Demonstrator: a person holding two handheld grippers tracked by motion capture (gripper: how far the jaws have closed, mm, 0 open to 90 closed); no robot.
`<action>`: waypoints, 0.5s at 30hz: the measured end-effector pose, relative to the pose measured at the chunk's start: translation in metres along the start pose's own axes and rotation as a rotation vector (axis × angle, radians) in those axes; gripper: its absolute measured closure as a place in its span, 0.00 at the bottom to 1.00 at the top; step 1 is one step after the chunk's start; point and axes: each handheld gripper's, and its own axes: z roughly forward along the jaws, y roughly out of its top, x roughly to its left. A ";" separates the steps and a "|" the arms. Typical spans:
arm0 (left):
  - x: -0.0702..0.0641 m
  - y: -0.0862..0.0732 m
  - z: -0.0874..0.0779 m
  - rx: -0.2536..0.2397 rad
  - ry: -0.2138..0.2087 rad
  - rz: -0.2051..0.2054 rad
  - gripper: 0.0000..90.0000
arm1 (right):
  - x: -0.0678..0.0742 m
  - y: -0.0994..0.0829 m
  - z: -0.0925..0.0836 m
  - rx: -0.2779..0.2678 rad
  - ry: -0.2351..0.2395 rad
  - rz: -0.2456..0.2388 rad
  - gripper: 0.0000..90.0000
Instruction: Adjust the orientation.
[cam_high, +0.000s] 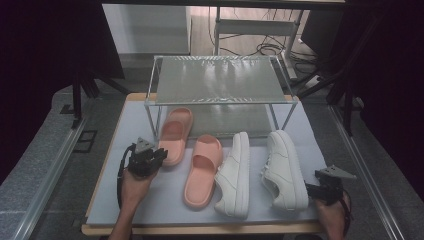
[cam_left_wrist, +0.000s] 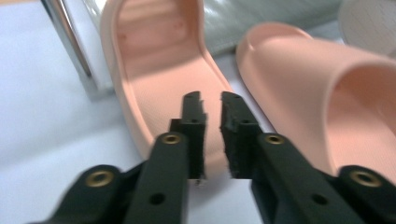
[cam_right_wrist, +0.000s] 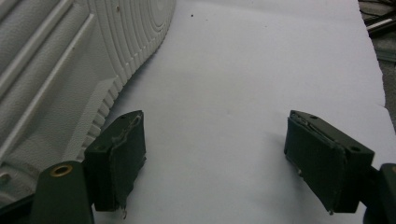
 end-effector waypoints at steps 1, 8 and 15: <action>-0.001 -0.004 -0.002 0.003 0.000 0.002 0.93 | 0.000 0.000 0.000 0.000 0.000 0.000 0.23; -0.004 -0.031 -0.010 0.013 0.008 -0.011 1.00 | 0.000 0.000 0.000 0.000 0.000 0.000 0.23; -0.008 -0.035 0.000 0.031 0.014 0.005 1.00 | 0.000 0.000 0.000 0.000 0.000 0.000 0.23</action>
